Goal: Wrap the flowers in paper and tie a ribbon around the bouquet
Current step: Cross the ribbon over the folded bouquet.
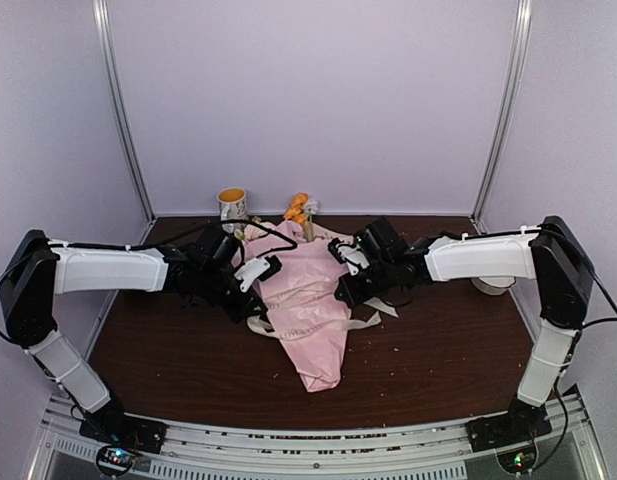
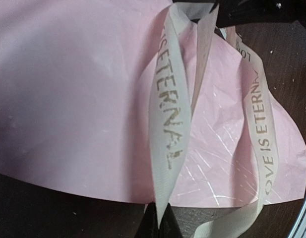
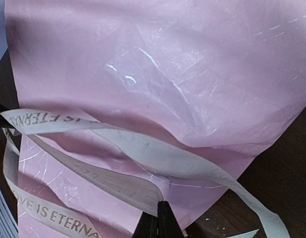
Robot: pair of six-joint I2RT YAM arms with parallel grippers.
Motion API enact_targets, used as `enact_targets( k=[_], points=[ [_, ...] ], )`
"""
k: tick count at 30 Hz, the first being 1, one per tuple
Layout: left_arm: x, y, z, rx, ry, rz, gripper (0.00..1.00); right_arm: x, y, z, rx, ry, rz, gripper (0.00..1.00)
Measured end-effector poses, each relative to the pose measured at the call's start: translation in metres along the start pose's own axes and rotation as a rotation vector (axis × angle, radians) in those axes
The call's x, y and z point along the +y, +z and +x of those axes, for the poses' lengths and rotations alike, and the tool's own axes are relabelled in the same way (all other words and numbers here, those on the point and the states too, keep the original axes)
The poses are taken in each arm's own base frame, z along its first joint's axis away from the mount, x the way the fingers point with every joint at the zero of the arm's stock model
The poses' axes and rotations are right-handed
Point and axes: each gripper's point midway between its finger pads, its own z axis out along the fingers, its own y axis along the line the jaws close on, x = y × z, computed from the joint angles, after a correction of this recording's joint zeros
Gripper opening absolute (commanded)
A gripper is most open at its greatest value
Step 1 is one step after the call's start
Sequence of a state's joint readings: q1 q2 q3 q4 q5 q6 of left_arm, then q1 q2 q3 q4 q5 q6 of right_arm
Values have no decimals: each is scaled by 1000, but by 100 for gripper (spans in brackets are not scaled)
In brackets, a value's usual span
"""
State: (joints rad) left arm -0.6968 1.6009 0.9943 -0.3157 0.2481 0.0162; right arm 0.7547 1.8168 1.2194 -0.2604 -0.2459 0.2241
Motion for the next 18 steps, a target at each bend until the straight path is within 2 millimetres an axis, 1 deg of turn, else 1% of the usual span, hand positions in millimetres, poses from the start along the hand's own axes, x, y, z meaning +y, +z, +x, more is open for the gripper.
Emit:
enact_targets(
  k=[4, 7, 9, 11, 14, 18],
  points=[
    [-10, 4, 17, 58, 0, 26, 0, 5, -2, -9, -25, 7, -16, 0],
    [-13, 5, 22, 75, -5, 42, 0, 9, -5, -23, -55, 9, -29, 0],
    [-16, 5, 23, 82, -4, 53, 0, 13, -6, -36, -83, 13, -40, 0],
    [-20, 4, 24, 89, 3, 73, 0, 15, -6, -43, -99, 23, -46, 1],
    [-30, 3, 23, 93, 24, 111, 0, 14, 1, -48, -104, 46, -43, 4],
    [-43, -2, 23, 93, 52, 156, 0, 8, 20, -50, -84, 77, -14, 6]
  ],
)
